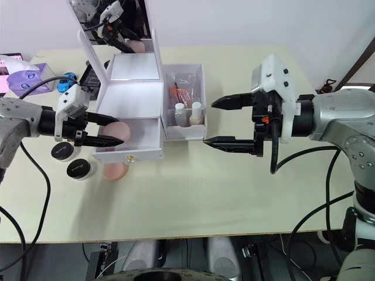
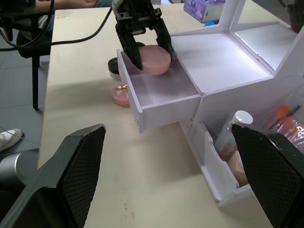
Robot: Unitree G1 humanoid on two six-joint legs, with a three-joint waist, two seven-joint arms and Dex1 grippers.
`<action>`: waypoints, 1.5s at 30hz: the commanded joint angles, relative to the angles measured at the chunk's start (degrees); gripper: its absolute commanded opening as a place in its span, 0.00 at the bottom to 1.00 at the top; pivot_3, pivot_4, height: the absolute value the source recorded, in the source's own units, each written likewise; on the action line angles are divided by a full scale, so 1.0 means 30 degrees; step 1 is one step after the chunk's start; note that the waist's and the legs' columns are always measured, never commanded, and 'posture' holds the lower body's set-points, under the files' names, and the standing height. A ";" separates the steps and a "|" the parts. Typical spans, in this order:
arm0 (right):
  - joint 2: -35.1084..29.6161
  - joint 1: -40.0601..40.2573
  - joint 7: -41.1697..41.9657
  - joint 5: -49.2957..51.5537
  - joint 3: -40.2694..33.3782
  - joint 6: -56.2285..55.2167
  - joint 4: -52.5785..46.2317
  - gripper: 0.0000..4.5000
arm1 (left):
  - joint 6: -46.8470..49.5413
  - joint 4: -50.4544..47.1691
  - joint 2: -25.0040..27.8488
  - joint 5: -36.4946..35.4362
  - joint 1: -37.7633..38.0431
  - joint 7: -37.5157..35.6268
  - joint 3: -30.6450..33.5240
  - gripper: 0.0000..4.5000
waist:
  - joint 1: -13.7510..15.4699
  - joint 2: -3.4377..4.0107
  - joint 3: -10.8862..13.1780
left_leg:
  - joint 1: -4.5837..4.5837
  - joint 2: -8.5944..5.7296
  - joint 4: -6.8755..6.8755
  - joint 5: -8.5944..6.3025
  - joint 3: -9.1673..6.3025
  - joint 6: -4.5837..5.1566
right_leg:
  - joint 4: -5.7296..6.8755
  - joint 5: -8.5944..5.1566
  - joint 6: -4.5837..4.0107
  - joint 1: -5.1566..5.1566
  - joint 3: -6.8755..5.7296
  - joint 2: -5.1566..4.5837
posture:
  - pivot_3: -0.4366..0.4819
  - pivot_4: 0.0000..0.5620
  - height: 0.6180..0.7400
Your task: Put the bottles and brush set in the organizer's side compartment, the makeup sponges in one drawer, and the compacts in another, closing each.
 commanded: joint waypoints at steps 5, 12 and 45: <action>-0.0343 -0.0463 -0.0541 0.0233 -0.0187 -0.0331 -0.0137 1.00 | -0.1244 -0.0392 -0.0220 0.0870 -0.0068 -0.0418 0.0658 0.59 | 0.0018 0.0000 0.0000 | -0.0001 0.0000 0.0012 0.0000 0.0000 0.0000 | 0.0007 0.0000 0.0001 0.0003 0.0001 -0.0002 | 0.48 0.27 1.00; -0.0707 -0.0134 -0.0208 -0.0625 0.0213 -0.1151 0.0246 1.00 | -0.1195 -0.0933 -0.0109 0.1151 -0.0064 -0.0511 0.0800 0.99 | 0.0015 0.0000 -0.0001 | -0.0001 0.0000 0.0023 0.0001 0.0000 0.0001 | 0.0021 0.0002 0.0006 0.0003 0.0003 -0.0002 | 0.48 0.27 1.00; -0.0502 0.7685 0.1407 -0.6579 -0.3851 -1.0029 1.2615 1.00 | -0.7091 1.1512 0.1247 0.0519 0.6536 0.2960 1.2599 0.99 | 0.0003 -0.0007 -0.0015 | 0.0045 0.0008 0.0199 -0.0002 0.0033 0.0002 | 0.0219 -0.0008 0.0000 0.0028 0.0031 -0.0014 | 0.48 0.27 1.00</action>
